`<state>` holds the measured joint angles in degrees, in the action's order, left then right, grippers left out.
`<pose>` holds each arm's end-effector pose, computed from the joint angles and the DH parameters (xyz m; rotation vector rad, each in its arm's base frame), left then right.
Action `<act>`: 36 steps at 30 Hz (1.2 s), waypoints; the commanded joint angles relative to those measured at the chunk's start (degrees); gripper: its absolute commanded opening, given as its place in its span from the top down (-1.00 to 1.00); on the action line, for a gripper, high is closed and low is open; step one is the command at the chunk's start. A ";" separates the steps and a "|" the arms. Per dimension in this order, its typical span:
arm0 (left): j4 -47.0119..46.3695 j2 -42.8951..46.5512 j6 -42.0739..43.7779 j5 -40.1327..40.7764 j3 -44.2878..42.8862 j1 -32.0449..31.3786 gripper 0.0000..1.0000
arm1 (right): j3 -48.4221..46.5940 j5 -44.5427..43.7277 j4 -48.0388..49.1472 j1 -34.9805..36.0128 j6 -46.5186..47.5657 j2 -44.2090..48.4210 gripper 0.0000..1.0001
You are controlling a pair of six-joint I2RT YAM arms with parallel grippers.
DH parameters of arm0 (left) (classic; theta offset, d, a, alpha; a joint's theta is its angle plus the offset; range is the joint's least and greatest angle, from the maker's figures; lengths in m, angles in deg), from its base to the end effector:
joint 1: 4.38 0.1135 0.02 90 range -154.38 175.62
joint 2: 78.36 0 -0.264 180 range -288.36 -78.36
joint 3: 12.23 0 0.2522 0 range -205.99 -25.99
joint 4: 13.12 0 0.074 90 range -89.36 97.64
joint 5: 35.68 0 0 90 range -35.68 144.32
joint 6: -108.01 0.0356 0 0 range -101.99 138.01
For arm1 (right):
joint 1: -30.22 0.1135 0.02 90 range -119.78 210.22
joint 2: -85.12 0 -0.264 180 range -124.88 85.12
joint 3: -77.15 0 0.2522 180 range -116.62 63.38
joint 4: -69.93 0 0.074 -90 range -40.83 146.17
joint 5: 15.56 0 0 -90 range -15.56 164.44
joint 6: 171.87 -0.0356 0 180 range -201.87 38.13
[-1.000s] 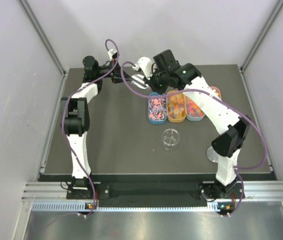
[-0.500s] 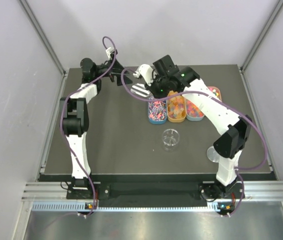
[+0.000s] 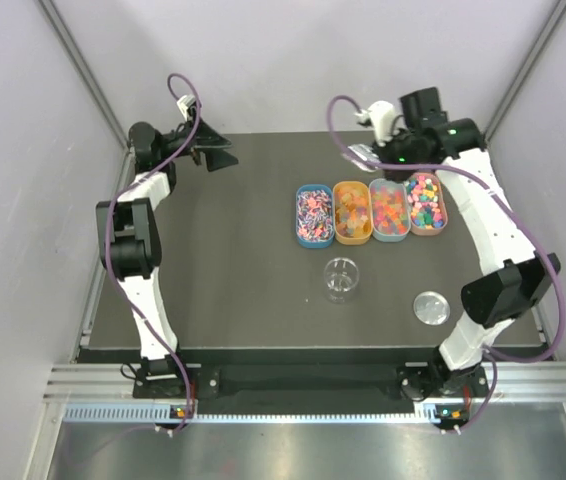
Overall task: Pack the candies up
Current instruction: Scoop the fake candies from the storage box.
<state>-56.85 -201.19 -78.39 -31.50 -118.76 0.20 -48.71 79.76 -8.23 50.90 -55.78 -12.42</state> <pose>0.4745 0.0024 0.2998 0.2167 1.9506 -1.9639 0.3237 0.1257 0.4112 -1.0050 2.2199 0.0710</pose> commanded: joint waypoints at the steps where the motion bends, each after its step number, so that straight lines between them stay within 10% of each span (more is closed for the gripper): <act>1: -23.55 0.31 -12.97 -7.24 -0.47 -0.80 -0.97 | 3.01 -1.02 -2.84 -5.82 0.55 3.84 1.00; 7: -28.04 1.44 -16.56 -3.32 -19.53 -1.23 -0.97 | 7.85 4.08 1.73 -11.28 -3.50 11.04 1.00; 15: 37.20 15.50 39.91 12.31 -36.07 -8.89 -0.98 | 13.22 8.14 8.67 -11.90 -3.14 16.15 1.00; 20: 79.46 19.29 79.01 59.21 -34.58 -10.64 -0.98 | 11.80 3.74 4.12 -11.99 -2.89 13.16 1.00; 23: 91.30 16.83 88.72 80.95 -34.34 -12.66 -0.98 | 12.95 0.31 0.95 -12.51 -0.70 12.72 1.00; 36: 84.48 22.82 91.64 86.97 -4.88 -16.60 -0.98 | 16.72 -8.31 -8.02 -18.13 -4.81 6.04 1.00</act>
<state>32.32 -181.28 10.85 54.35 -121.75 -13.49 -34.09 74.17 -13.74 34.12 -58.56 -6.56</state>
